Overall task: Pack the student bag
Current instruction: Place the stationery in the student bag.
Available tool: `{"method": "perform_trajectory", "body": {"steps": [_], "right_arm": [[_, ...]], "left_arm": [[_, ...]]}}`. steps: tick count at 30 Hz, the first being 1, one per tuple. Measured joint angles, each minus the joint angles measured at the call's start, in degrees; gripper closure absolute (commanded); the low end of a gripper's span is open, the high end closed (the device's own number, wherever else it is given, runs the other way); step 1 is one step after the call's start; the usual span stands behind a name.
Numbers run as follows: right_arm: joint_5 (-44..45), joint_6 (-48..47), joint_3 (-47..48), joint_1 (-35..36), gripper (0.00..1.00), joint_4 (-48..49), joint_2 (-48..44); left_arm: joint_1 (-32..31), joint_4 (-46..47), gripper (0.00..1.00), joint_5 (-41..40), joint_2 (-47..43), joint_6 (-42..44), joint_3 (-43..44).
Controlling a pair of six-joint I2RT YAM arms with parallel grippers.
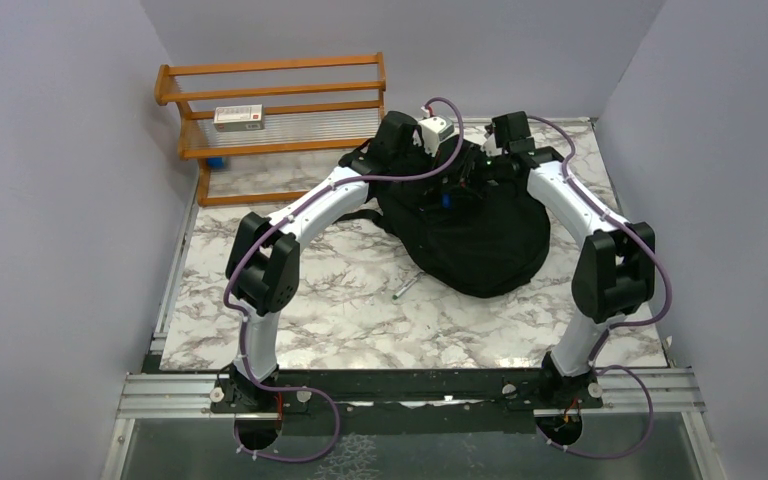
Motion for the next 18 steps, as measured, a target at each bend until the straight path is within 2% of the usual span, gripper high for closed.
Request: {"method": "perform_trajectory", "body": {"steps": [5, 11, 18], "right_arm": [[0.22, 3.50, -1.16, -0.63, 0.88, 6.08, 0.52], [0.52, 6.91, -4.17, -1.31, 0.66, 11.74, 0.52], [2.01, 6.03, -4.87, -1.57, 0.58, 13.03, 0.02]], "left_arm": [[-0.17, 0.00, 1.00, 0.00, -0.02, 0.04, -0.02], [-0.35, -0.02, 1.00, 0.00, -0.13, 0.22, -0.13], [-0.37, -0.11, 1.00, -0.02, -0.35, 0.24, -0.28]]}}
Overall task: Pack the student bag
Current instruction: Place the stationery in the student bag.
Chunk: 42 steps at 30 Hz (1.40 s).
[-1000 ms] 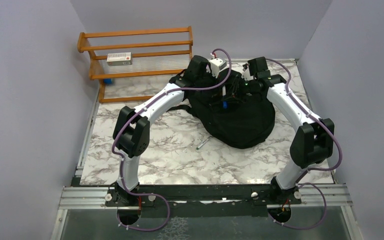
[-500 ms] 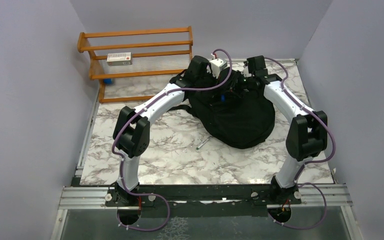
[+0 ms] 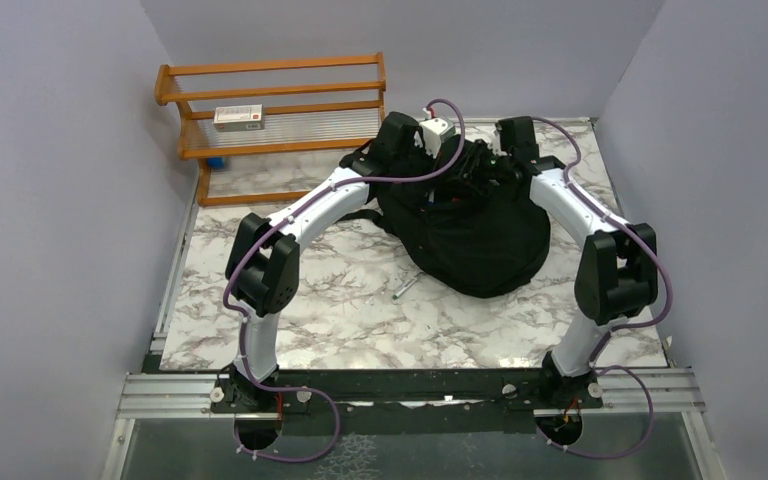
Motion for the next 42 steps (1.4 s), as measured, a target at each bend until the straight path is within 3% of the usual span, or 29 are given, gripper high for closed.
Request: {"method": "perform_trajectory", "body": {"steps": [9, 16, 24, 29, 36, 42], "right_arm": [[4.76, -7.48, -2.27, -0.02, 0.58, -1.90, -10.49], [7.15, -14.16, -15.17, 1.07, 0.59, -1.46, -28.41], [17.97, -12.68, -31.10, 21.09, 0.59, 0.44, -42.75], [20.65, -10.64, -37.97, 24.50, 0.59, 0.85, -44.13], [22.95, -10.82, -37.94, 27.02, 0.59, 0.98, -44.59], [28.37, -10.93, -37.86, 34.36, 0.59, 0.68, -44.89]], "left_arm": [[-0.11, -0.55, 1.00, 0.02, 0.00, -0.02, 0.00], [-0.11, -0.76, 1.00, -0.13, 0.00, -0.17, 0.00], [-0.11, -0.02, 1.00, -2.64, -0.24, -0.66, -0.98], [-1.73, 0.17, 1.00, -9.25, -0.85, 1.90, -2.23], [-4.52, 1.66, 1.00, -18.67, -2.40, 6.21, -5.18], [-5.18, 2.21, 1.00, -22.71, -2.40, 8.41, -5.64]]}}
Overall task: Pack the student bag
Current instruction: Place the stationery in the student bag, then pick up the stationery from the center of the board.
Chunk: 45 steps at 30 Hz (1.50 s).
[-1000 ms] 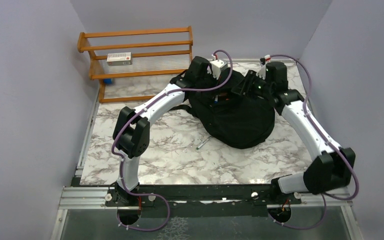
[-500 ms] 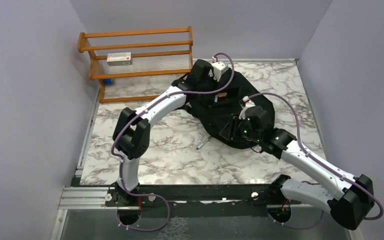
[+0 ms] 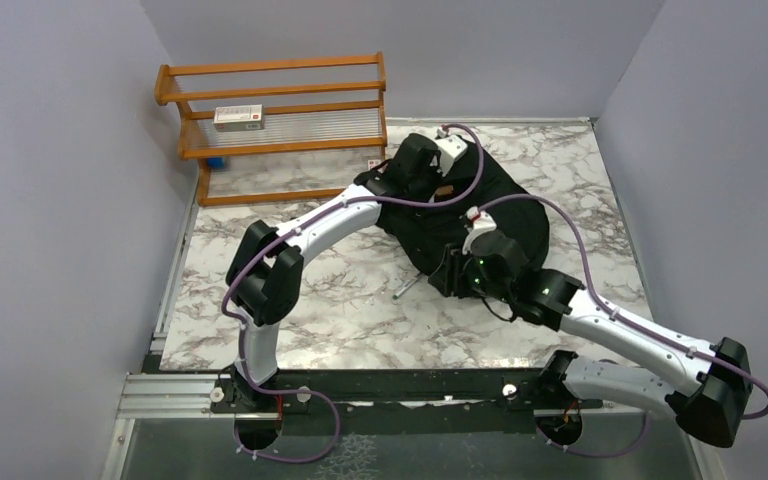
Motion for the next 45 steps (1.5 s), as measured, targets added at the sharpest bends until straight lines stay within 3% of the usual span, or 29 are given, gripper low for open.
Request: {"method": "perform_trajectory", "body": {"steps": [8, 12, 19, 31, 45], "right_arm": [[13.14, 3.65, 0.72, 17.57, 0.59, -0.20, 6.21], [18.36, 6.01, 1.99, 21.51, 0.59, -0.07, 13.57], [23.89, 13.05, 2.51, 22.03, 0.57, 0.00, 20.63], [31.12, 30.56, 12.87, 22.03, 0.50, -3.61, 36.39], [33.22, 43.34, 22.05, 17.97, 0.47, -13.18, 48.63]], "left_arm": [[-1.14, 0.87, 1.00, -2.95, -0.13, 2.73, -1.27], [-1.14, 1.11, 1.00, -2.97, -0.85, 3.15, -1.79], [-1.14, 1.29, 1.00, -2.93, -1.01, 3.17, -1.79], [-1.25, 1.31, 1.00, -2.91, -1.86, 3.34, -2.34], [-1.57, 1.31, 1.00, -2.93, -1.88, 3.98, -2.47]]}}
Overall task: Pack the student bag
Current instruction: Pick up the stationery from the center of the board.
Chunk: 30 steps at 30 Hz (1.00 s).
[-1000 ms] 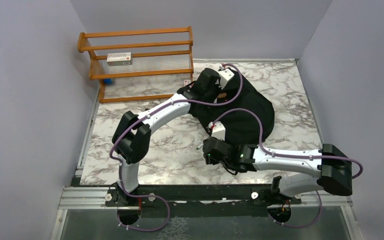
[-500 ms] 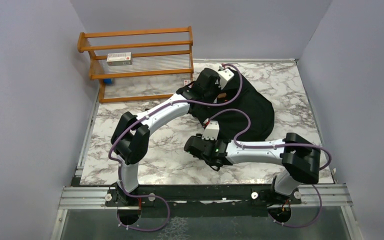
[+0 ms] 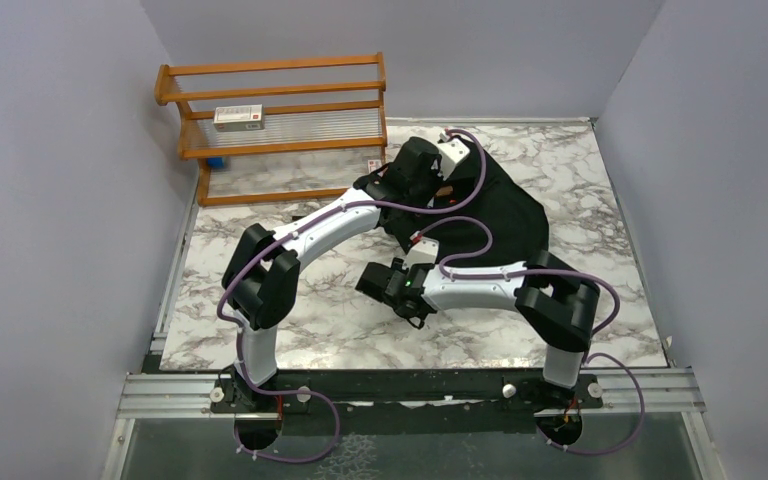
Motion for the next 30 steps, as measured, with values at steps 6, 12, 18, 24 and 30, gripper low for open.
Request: {"method": "perform_trajectory", "body": {"steps": [6, 12, 18, 24, 30], "right_arm": [[-0.04, -0.04, 1.73, -1.07, 0.52, -0.42, 1.66], [0.24, -1.38, 2.43, -1.88, 0.67, -0.68, 2.47], [0.11, -4.48, 0.63, -2.10, 0.80, 1.36, 1.70], [-3.21, -11.69, -5.20, -2.36, 0.91, 8.85, -2.54], [-12.90, -22.10, -9.38, -2.54, 0.99, 13.40, -6.91]], "left_arm": [[0.00, 0.00, 1.00, 0.00, 0.00, 0.04, 0.00], [-0.11, 0.00, 1.00, 0.00, 0.00, 0.24, -0.09], [-0.22, 0.02, 1.00, -0.02, 0.00, 0.55, -0.17], [-0.26, 0.02, 1.00, -0.02, 0.00, 0.83, -0.39], [-0.28, 0.00, 1.00, -0.02, 0.00, 0.90, -0.39]]}}
